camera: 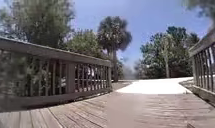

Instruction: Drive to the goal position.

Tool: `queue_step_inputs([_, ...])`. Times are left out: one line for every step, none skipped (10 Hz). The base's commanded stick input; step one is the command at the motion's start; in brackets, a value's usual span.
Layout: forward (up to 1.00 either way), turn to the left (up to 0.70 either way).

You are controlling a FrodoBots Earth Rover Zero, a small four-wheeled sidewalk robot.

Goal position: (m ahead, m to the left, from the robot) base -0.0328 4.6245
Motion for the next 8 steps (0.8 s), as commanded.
queue_step_inputs([0.00, 0.70])
queue_step_inputs([0.00, 0.70])
queue_step_inputs([0.00, 0.70])
queue_step_inputs([0.00, 0.70])
queue_step_inputs([0.00, 0.70])
queue_step_inputs([0.00, 0.70])
queue_step_inputs([0.00, 0.70])
queue_step_inputs([0.00, 0.70])
